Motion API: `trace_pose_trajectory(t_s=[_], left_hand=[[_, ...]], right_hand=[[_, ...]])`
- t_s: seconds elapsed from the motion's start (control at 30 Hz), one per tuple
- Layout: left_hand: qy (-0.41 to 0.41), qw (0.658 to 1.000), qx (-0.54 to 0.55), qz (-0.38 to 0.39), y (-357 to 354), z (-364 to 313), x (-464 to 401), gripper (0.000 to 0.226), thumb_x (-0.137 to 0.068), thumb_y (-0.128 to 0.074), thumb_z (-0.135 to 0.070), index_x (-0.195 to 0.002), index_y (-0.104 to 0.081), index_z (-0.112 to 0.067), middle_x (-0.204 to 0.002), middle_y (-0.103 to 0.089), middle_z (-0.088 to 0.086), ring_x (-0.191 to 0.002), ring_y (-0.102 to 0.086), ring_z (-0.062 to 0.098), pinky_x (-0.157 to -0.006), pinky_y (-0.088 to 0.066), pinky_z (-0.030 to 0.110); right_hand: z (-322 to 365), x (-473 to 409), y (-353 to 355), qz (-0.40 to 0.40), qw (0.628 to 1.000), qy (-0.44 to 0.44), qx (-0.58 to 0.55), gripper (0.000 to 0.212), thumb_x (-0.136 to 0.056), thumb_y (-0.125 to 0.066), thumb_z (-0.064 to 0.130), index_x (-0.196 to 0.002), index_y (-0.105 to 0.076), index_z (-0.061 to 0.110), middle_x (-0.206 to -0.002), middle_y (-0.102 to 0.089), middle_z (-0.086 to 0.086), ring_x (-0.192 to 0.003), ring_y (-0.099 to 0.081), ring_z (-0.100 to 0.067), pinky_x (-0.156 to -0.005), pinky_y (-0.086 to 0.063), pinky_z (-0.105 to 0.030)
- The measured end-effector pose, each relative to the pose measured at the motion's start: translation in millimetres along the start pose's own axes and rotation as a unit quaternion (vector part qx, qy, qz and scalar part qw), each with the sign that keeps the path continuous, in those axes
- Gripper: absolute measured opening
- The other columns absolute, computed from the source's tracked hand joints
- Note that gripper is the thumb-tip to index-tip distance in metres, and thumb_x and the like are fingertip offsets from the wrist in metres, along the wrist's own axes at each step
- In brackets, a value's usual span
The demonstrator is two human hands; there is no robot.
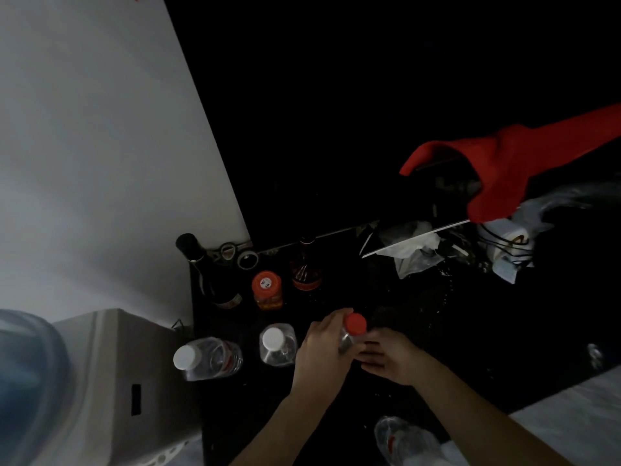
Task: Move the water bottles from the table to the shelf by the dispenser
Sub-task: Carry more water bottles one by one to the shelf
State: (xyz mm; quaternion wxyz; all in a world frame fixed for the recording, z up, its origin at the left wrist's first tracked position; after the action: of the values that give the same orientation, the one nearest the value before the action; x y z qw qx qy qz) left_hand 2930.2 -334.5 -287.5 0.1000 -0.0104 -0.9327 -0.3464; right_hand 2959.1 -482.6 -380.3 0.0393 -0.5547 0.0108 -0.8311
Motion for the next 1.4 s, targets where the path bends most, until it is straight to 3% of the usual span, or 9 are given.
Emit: trace_pose_trajectory(t_s=[0.27, 0.4, 0.6, 0.7, 0.83, 1.1, 1.17, 1.27, 1.4], left_hand=[[0.018, 1.000, -0.005, 0.023, 4, -6, -4, 0.050, -0.085, -0.066, -0.042, -0.131, -0.051, -0.033, -0.127, -0.060, -0.009, -0.116, -0.060, 0.016, -0.090, -0.055, 0.042], [-0.023, 0.998, -0.060, 0.027, 18, -18, 1, 0.068, -0.082, -0.074, -0.040, -0.143, -0.046, -0.026, -0.153, -0.039, -0.005, -0.134, -0.046, 0.020, -0.104, -0.048, 0.039], [-0.113, 0.983, -0.140, -0.033, 66, -53, 29, 0.060, -0.089, -0.065, -0.039, -0.145, -0.045, -0.028, -0.157, -0.033, -0.010, -0.138, -0.038, 0.016, -0.101, -0.047, 0.032], [-0.128, 0.978, -0.159, -0.027, 92, -55, 52, 0.059, -0.089, -0.064, -0.044, -0.144, -0.043, -0.036, -0.158, -0.027, -0.017, -0.143, -0.028, 0.007, -0.109, -0.041, 0.033], [-0.097, 0.970, -0.208, -0.083, 134, -51, 82, 0.062, -0.090, -0.058, -0.050, -0.147, -0.038, -0.038, -0.163, -0.021, -0.015, -0.148, -0.022, 0.010, -0.117, -0.032, 0.037], [-0.038, 0.948, -0.308, -0.069, 185, -42, 140, 0.074, -0.093, -0.049, -0.057, -0.156, -0.016, -0.035, -0.169, 0.002, -0.003, -0.155, -0.002, 0.023, -0.123, -0.011, 0.041], [-0.045, 0.940, -0.325, -0.091, 200, -39, 159, 0.074, -0.089, -0.053, -0.053, -0.154, -0.026, -0.032, -0.169, -0.008, 0.001, -0.154, -0.012, 0.027, -0.122, -0.019, 0.044], [-0.079, 0.917, -0.365, -0.138, 224, -29, 187, 0.075, -0.063, -0.074, -0.046, -0.132, -0.061, -0.020, -0.149, -0.052, 0.012, -0.132, -0.054, 0.034, -0.099, -0.049, 0.051], [-0.088, 0.901, -0.389, -0.168, 249, -8, 229, 0.073, -0.058, -0.085, -0.044, -0.124, -0.067, -0.017, -0.139, -0.060, 0.014, -0.121, -0.061, 0.037, -0.092, -0.054, 0.051]], right_hand=[[10, 29, -3, -0.010, 0.997, 0.039, 0.063, 0.031, -0.101, -0.045, 0.020, -0.125, -0.059, 0.005, -0.124, -0.062, -0.016, -0.110, -0.061, -0.029, -0.097, -0.047, -0.039], [21, 50, -7, -0.010, 0.996, 0.068, 0.061, 0.030, -0.100, -0.041, 0.006, -0.124, -0.059, 0.003, -0.103, -0.063, -0.015, -0.089, -0.062, -0.025, -0.081, -0.050, -0.035], [43, 102, -12, -0.059, 0.963, 0.142, 0.222, 0.034, -0.099, -0.044, 0.010, -0.130, -0.056, 0.005, -0.108, -0.064, -0.011, -0.105, -0.063, -0.030, -0.076, -0.048, -0.030], [57, 138, -20, -0.066, 0.916, 0.207, 0.337, 0.036, -0.097, -0.043, 0.011, -0.129, -0.055, -0.003, -0.119, -0.064, -0.023, -0.108, -0.063, -0.035, -0.082, -0.048, -0.034], [65, 193, -38, -0.089, 0.825, 0.307, 0.465, 0.032, -0.098, -0.047, 0.021, -0.125, -0.057, 0.008, -0.113, -0.066, -0.010, -0.095, -0.063, -0.018, -0.082, -0.049, -0.028], [43, 286, -100, -0.129, 0.670, 0.447, 0.578, 0.054, -0.095, -0.049, 0.029, -0.147, -0.037, 0.023, -0.145, -0.045, -0.001, -0.127, -0.049, -0.020, -0.100, -0.047, -0.036], [30, 306, -114, -0.153, 0.638, 0.474, 0.588, 0.059, -0.095, -0.051, 0.032, -0.151, -0.032, 0.024, -0.153, -0.037, 0.001, -0.135, -0.042, -0.019, -0.104, -0.044, -0.037], [5, 331, -132, -0.181, 0.596, 0.490, 0.610, 0.062, -0.096, -0.049, 0.037, -0.153, -0.027, 0.025, -0.159, -0.028, 0.002, -0.140, -0.035, -0.021, -0.109, -0.040, -0.040], [-38, 358, -154, -0.197, 0.564, 0.509, 0.620, 0.062, -0.096, -0.048, 0.037, -0.153, -0.026, 0.030, -0.160, -0.027, 0.003, -0.141, -0.034, -0.020, -0.110, -0.034, -0.039]])
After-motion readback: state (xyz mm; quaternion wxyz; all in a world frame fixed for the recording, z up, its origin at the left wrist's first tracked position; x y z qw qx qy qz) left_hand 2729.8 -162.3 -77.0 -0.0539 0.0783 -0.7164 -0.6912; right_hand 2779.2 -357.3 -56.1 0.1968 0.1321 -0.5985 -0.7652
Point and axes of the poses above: each hand's wrist, its own x-axis away from the middle knuckle, its own y-axis out of the back of the hand, z = x × y, the point moved 5 cm from there along -x, towards the middle knuckle
